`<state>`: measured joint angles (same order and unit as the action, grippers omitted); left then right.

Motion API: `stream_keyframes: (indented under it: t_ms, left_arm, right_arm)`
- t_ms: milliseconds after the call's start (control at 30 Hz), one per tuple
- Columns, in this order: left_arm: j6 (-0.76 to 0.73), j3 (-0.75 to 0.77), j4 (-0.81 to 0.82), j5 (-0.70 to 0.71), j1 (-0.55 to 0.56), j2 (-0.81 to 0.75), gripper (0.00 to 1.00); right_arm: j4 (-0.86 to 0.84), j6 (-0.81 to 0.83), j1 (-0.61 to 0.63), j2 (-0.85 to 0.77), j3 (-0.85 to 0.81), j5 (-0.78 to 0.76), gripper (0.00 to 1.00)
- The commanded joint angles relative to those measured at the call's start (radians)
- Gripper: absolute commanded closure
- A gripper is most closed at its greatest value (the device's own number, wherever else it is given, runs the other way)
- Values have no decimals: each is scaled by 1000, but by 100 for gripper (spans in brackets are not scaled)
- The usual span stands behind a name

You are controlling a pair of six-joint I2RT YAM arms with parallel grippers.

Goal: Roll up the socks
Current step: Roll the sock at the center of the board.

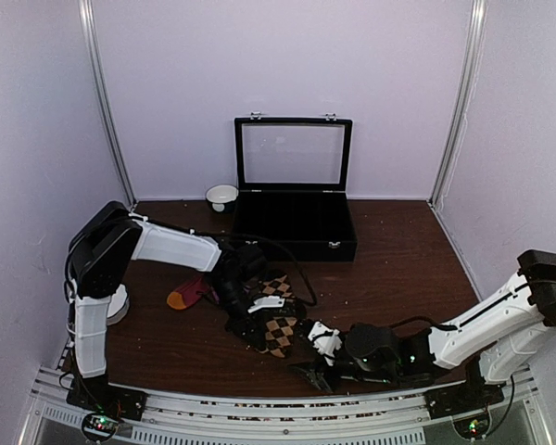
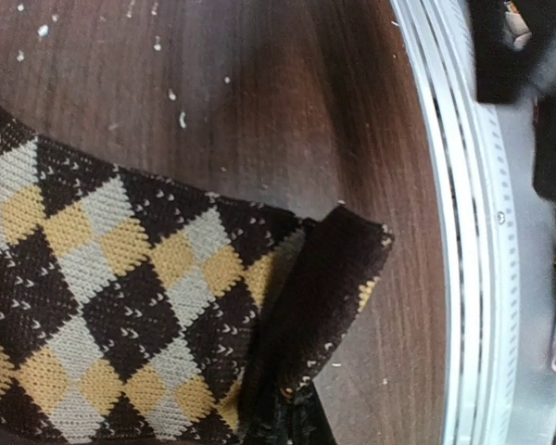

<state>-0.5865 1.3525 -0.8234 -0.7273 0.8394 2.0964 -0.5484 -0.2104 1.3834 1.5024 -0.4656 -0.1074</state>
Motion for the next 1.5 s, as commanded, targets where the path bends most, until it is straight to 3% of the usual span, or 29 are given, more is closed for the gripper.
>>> stream_keyframes:
  t_ms: [0,233,533,1233,1467]
  left_arm:
    - [35,-3,-97,24,3,55,100]
    - [49,26,-123,31,1,76,100]
    - [44,32,-134,29,0,85,100]
    - [21,59,-172,31,-5,100,100]
    - [17,59,-174,41,-4,100,93]
  right_arm:
    - [107,235,47,40,-114,-57,51]
    - [204,392,44,140,-231,42,54]
    - [208,450,-21,244,-291,98,59]
    - [201,411,-86,335,-263,120,66]
    - [209,366,-100,365,-256,162,71]
